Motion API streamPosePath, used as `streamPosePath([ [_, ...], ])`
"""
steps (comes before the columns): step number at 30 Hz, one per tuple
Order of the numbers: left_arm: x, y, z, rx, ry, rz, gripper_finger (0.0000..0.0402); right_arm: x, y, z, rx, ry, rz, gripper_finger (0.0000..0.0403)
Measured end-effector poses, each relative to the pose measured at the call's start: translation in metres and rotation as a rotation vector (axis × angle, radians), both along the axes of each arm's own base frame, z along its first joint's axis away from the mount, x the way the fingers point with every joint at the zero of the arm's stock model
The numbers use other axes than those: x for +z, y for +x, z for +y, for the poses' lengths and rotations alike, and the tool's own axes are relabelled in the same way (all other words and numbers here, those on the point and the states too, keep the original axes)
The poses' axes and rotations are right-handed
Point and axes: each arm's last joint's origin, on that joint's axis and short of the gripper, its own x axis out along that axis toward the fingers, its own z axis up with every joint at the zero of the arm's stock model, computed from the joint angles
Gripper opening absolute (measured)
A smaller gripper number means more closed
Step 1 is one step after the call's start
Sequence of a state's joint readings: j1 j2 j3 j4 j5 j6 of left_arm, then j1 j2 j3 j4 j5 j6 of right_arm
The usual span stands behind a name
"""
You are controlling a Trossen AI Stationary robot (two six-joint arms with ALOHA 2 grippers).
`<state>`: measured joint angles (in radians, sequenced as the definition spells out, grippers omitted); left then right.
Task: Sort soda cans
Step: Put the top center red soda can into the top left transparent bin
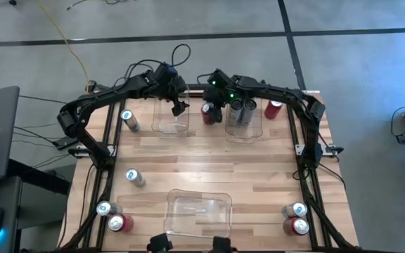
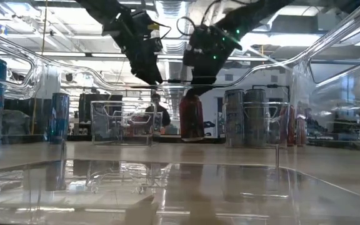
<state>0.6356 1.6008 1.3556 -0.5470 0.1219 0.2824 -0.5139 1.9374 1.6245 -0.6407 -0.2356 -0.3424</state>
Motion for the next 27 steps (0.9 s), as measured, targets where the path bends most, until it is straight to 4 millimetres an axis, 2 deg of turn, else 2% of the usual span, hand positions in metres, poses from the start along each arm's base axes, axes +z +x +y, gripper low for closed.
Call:
streamPosePath([
  [4,0.003,-0.001,-0.007,-0.009,-0.013,0.005,0.0355,-0.003,0.006,0.026,0.062,0.037,0.062,0.0228],
  [9,0.013,-0.002,-0.023,-0.048,-0.01,0.007,0.0355,-0.01,0.019,0.06,0.12,0.076,0.054,0.0228],
  [13,0.025,-0.006,-0.044,-0.102,0.024,-0.02,0.0355,-0.013,0.026,0.087,0.167,0.1,0.066,0.0228],
  [17,0.034,-0.019,-0.068,-0.136,0.039,-0.065,0.0355,-0.014,0.033,0.112,0.2,0.108,0.059,0.0228],
  [21,0.031,-0.034,-0.091,-0.15,0.033,-0.136,0.0355,-0.014,0.038,0.136,0.228,0.128,0.06,0.0228],
  [27,0.005,-0.056,-0.124,-0.158,-0.004,-0.206,0.0355,-0.022,0.044,0.166,0.233,0.108,0.008,0.0228],
])
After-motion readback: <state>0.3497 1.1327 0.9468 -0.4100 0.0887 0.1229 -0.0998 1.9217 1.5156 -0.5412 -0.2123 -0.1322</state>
